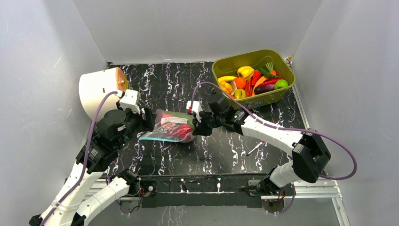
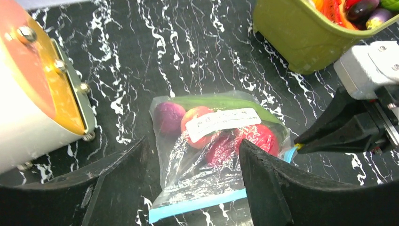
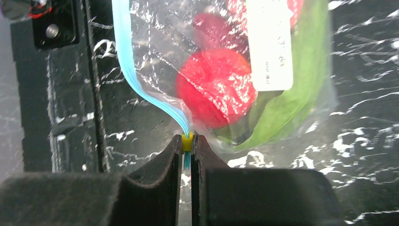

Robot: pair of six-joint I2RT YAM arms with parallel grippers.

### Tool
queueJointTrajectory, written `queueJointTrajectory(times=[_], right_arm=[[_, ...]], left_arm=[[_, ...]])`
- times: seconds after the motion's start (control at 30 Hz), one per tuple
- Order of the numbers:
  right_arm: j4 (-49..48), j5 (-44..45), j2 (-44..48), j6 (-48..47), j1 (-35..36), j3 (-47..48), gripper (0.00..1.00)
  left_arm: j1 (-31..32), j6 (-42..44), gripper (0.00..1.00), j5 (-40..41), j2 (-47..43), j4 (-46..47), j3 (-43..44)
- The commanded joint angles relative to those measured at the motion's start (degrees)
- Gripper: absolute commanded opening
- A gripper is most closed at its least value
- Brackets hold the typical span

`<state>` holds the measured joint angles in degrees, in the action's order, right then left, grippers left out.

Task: Place the food in the zip-top bag and seal the zipper
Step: Place the zipper food storage bag at the center of the board, then reset both arms

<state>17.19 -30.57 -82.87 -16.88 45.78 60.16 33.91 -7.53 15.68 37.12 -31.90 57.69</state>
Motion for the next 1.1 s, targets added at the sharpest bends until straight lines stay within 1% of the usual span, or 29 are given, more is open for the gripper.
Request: queueJointTrajectory(times=[0.0,0.1,0.17,0.23,0.3,0.43,0.5,0.53,0.57,0.6,0.7,0.83,0.93,1.07], right_arm=[[-3.4,-4.4,2.1,0.0,1.2,-1.5,0.03],[-2.2,-3.8,0.6,0.6,1.4,-2.4,0.08],[-0.8,-1.6,-0.7,1.0,1.4,-2.1,0.18],[0.5,0.1,-1.7,1.5,1.4,-1.6,0.24],[1.0,1.5,-2.0,2.6,1.4,-1.3,0.34],[0.0,3.3,-0.3,5.6,1.4,-2.0,0.5],[-1.6,3.8,1.6,7.6,1.4,-3.2,0.61],[-2.4,4.2,2.7,8.8,1.4,-3.7,0.66],[-3.0,4.8,3.8,10.0,1.4,-4.1,0.7],[-3.4,5.6,5.0,11.4,1.4,-4.3,0.74],[-3.5,9.5,8.7,15.8,1.4,-3.9,0.83],[-2.2,14.8,14.0,18.3,1.4,-2.9,0.98],[-0.3,18.5,17.9,20.7,1.4,-0.9,0.98],[1.5,23.7,21.4,26.5,1.4,1.9,0.98]], left_arm=[[-0.2,-5.5,0.67,0.6,-0.4,0.0,-1.8],[-0.2,-7.0,0.67,0.8,-0.9,0.9,-4.0],[-0.2,-8.4,0.66,1.0,-0.9,1.6,-5.6],[-0.2,-9.6,0.66,1.0,-0.4,1.7,-6.4],[-0.2,-9.9,0.66,0.6,0.3,1.4,-6.5],[-0.2,-9.1,0.67,-0.4,1.1,1.4,-6.5],[-0.2,-8.6,0.68,-1.1,1.0,1.5,-6.4],[-0.2,-8.5,0.69,-1.4,1.0,1.5,-6.2],[-0.2,-8.5,0.73,-1.4,0.9,1.4,-6.0],[-0.2,-8.4,0.77,-1.4,0.9,1.2,-5.7],[-0.2,-7.9,0.85,-1.7,1.0,0.2,-4.6],[-0.2,-6.3,0.97,-2.6,1.5,-1.7,-2.1],[-0.2,-5.1,0.98,-2.8,2.2,-3.4,0.7],[-0.2,-3.3,0.98,-4.4,2.5,-3.9,5.0]])
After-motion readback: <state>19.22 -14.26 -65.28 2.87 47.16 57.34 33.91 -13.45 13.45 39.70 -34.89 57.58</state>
